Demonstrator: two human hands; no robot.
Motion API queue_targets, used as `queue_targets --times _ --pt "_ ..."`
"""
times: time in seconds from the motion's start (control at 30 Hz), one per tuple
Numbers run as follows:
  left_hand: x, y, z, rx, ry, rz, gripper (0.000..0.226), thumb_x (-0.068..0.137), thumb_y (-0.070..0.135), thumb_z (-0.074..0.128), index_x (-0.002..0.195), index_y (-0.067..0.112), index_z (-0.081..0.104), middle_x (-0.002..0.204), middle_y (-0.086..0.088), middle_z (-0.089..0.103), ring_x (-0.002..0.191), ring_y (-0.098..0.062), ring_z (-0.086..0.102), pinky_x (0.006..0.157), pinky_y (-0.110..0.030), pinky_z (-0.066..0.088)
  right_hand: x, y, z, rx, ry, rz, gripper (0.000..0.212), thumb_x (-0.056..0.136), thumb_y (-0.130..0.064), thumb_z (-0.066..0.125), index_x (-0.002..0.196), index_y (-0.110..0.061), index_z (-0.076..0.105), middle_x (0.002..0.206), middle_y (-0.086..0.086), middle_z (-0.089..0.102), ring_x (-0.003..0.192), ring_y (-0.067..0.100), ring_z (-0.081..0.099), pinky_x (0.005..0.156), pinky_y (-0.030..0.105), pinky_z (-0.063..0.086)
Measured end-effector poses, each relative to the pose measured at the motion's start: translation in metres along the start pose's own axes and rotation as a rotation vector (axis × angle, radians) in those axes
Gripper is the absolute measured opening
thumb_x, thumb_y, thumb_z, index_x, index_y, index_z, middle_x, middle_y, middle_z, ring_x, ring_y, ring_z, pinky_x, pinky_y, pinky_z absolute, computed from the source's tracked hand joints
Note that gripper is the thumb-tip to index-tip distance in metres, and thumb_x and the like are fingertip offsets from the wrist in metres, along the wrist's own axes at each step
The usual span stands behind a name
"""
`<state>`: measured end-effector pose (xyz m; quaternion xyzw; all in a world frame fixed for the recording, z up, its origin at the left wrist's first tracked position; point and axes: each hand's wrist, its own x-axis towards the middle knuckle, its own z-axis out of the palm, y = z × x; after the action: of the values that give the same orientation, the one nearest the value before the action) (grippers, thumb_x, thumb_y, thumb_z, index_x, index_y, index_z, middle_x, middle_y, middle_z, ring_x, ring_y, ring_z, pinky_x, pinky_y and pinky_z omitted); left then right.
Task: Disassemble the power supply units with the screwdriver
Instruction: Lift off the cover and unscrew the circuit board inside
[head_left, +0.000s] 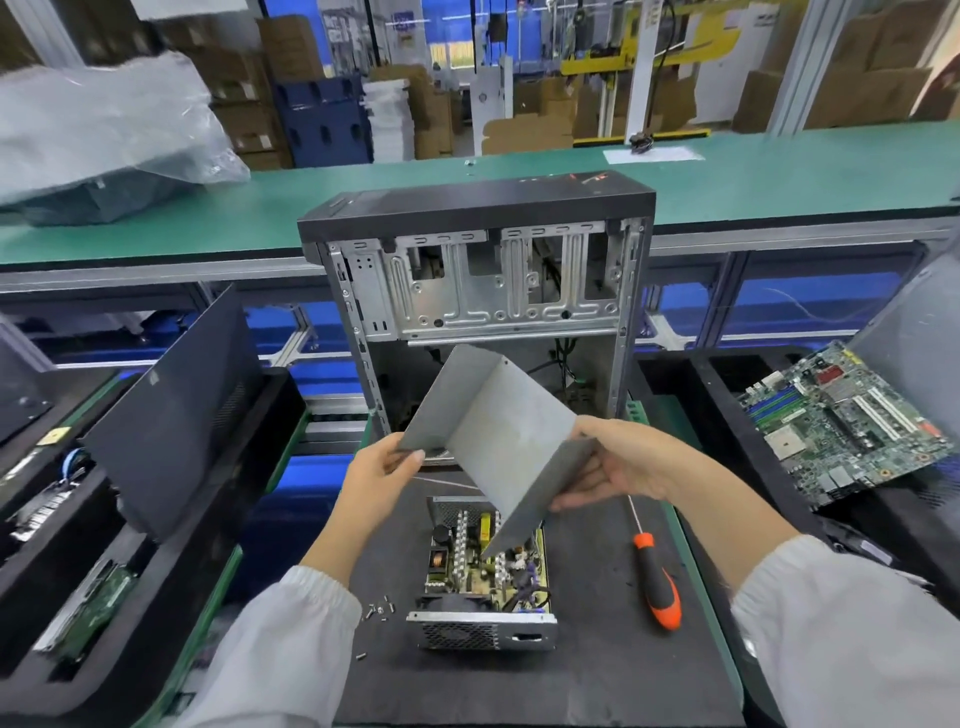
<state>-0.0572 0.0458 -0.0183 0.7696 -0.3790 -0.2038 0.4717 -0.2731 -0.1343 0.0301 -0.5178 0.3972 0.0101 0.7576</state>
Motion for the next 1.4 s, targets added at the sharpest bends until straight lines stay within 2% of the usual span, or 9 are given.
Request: queue_targets --times 0.1,0.2,0.33,0.47,0.63,0.73,0.83,1.07,1.4 --pt "0.001 -0.002 0.002 0.056 0.160 -0.012 0.014 0.095 0.016 0.061 0.092 0.010 0.072 0.077 0.005 0.070 0.074 -0.007 0.061 0.062 -0.007 0.039 0.009 -0.002 -0.002 0.054 -0.039 0.018 0.046 0.094 -0.020 0.042 0.134 0.004 0.037 0.109 0.041 0.058 0.082 0.053 0.065 0.058 0.041 0.058" --pt "-0.002 -0.004 -0.002 0.164 0.313 -0.009 0.044 0.092 0.023 0.066 0.053 0.010 0.047 0.048 0.009 0.036 0.052 -0.014 0.032 0.048 -0.020 0.026 0.021 0.001 0.001 0.069 -0.088 0.066 0.052 0.100 -0.035 0.036 0.138 0.001 0.036 0.114 0.040 0.057 0.084 0.052 0.066 0.058 0.039 0.058" --pt "-0.010 -0.012 -0.017 0.141 0.377 -0.029 0.035 0.094 0.019 0.062 0.071 -0.007 0.059 0.064 -0.021 0.060 0.068 -0.039 0.061 0.065 -0.040 0.048 0.036 0.010 0.015 0.111 -0.222 0.065 0.062 0.097 -0.055 0.034 0.130 -0.004 0.047 0.097 0.034 0.066 0.088 0.045 0.068 0.062 0.035 0.058" --pt "-0.017 -0.032 -0.036 0.190 0.425 -0.080 0.033 0.095 0.017 0.059 0.072 -0.008 0.059 0.074 -0.028 0.063 0.067 -0.027 0.065 0.080 -0.049 0.053 0.047 0.042 0.038 0.203 -0.088 -0.088 0.060 0.097 -0.053 0.040 0.113 0.003 0.055 0.094 0.030 0.069 0.088 0.039 0.070 0.067 0.035 0.059" --pt "-0.016 -0.044 -0.057 0.231 0.464 -0.158 0.038 0.094 0.016 0.059 0.066 -0.007 0.052 0.065 -0.025 0.062 0.064 -0.034 0.067 0.066 -0.040 0.052 0.050 0.100 0.061 -0.342 -0.047 -0.411 0.037 0.099 -0.027 0.050 0.075 -0.005 0.068 0.077 0.014 0.071 0.070 0.020 0.069 0.073 0.040 0.059" --pt "-0.013 -0.049 -0.061 0.250 0.460 -0.161 0.038 0.094 0.016 0.059 0.070 -0.013 0.055 0.065 -0.029 0.062 0.057 -0.020 0.066 0.066 -0.039 0.054 0.047 0.111 0.073 -0.626 -0.089 -0.479 0.028 0.095 -0.028 0.058 0.079 -0.014 0.077 0.070 0.000 0.072 0.062 0.005 0.063 0.061 0.027 0.054" --pt "-0.012 -0.057 -0.057 0.237 0.418 -0.186 0.034 0.095 0.019 0.058 0.072 -0.005 0.062 0.067 -0.028 0.060 0.061 -0.018 0.054 0.065 -0.035 0.047 0.048 0.112 0.079 -0.770 -0.040 -0.520 0.028 0.092 -0.037 0.059 0.085 -0.017 0.078 0.082 0.013 0.071 0.064 0.021 0.056 0.065 0.034 0.052" --pt "-0.023 -0.067 -0.052 0.257 0.418 -0.205 0.031 0.095 0.021 0.055 0.068 0.006 0.059 0.065 -0.014 0.055 0.062 -0.018 0.047 0.062 -0.031 0.036 0.047 0.122 0.079 -1.424 -0.100 -0.608 0.059 0.082 -0.064 0.057 0.129 -0.028 0.058 0.125 -0.008 0.061 0.114 0.013 0.053 0.093 0.033 0.044" --pt "-0.031 -0.073 -0.053 0.226 0.444 -0.205 0.035 0.093 0.021 0.055 0.066 -0.001 0.060 0.063 -0.011 0.052 0.063 -0.018 0.045 0.063 -0.033 0.038 0.048 0.136 0.084 -1.566 0.006 -0.773 0.044 0.091 -0.051 0.051 0.121 -0.018 0.055 0.097 0.008 0.062 0.092 0.028 0.056 0.068 0.035 0.035"
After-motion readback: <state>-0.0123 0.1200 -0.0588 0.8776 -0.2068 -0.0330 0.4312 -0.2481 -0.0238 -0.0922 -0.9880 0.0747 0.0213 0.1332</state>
